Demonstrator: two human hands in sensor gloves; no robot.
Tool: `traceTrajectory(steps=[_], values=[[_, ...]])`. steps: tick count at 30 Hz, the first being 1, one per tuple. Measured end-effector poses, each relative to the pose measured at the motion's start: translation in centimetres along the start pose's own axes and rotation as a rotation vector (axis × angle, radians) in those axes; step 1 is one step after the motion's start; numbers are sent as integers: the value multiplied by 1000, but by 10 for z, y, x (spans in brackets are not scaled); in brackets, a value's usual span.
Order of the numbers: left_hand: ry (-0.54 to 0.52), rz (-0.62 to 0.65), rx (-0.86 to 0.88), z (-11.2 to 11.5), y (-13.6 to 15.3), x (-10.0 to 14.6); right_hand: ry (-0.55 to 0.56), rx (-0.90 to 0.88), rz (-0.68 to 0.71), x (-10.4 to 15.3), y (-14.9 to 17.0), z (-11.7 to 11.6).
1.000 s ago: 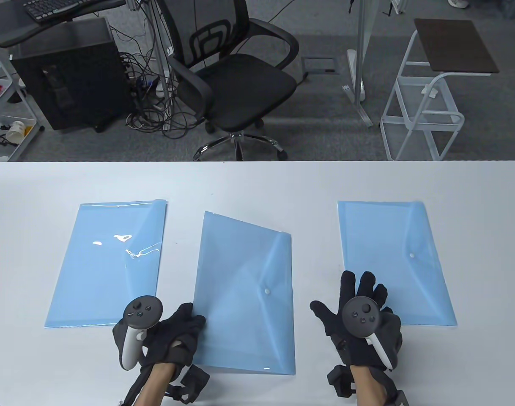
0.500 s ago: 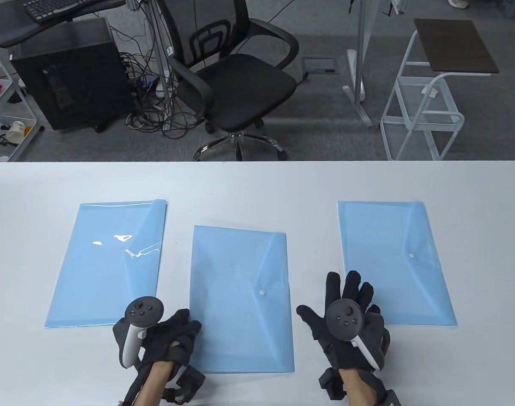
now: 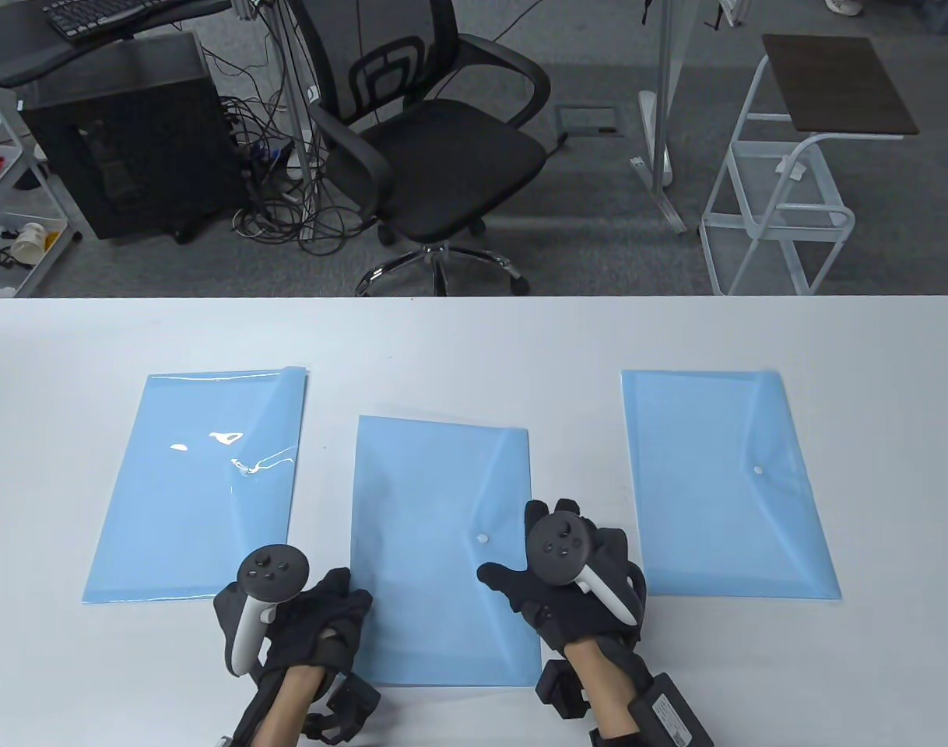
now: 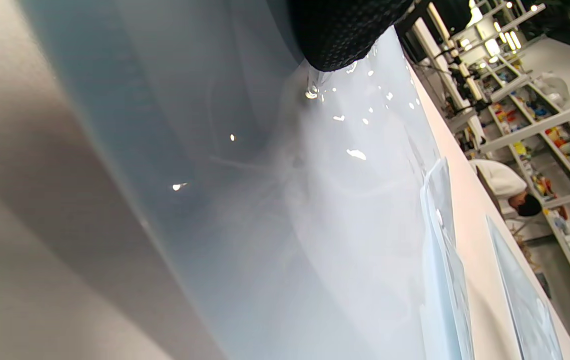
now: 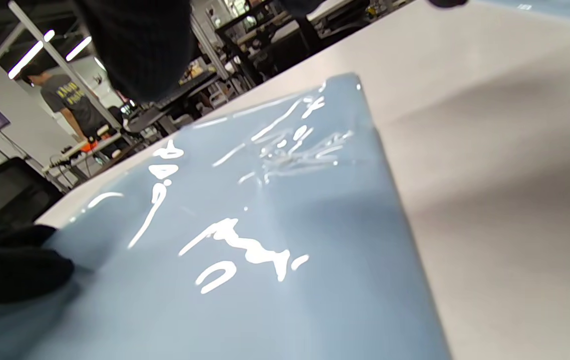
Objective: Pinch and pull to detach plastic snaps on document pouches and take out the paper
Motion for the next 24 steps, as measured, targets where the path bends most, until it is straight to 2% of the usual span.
traceTrajectory(steps=[6, 12, 16, 24], values=[[9, 3, 1, 0, 0, 0, -67, 82, -21, -21, -15, -20], [5, 5, -9, 1, -1, 0, -107, 242, -57, -39, -26, -41], [4, 5, -19, 1, -1, 0, -133, 339, -79, -49, -29, -48], [4, 2, -32, 1, -3, -1, -171, 399, -95, -58, -38, -61]])
Point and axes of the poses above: the tracker on the back of each hand, its own y axis roughly to the little-finger side, its own x axis roughly from the fingertips to the wrist, z = x × y, the point moved 2 cm from there along -x, roughly from the wrist to the fingertips, and after that the axes turned 7 degrees about -x, right-handed, at the moved point
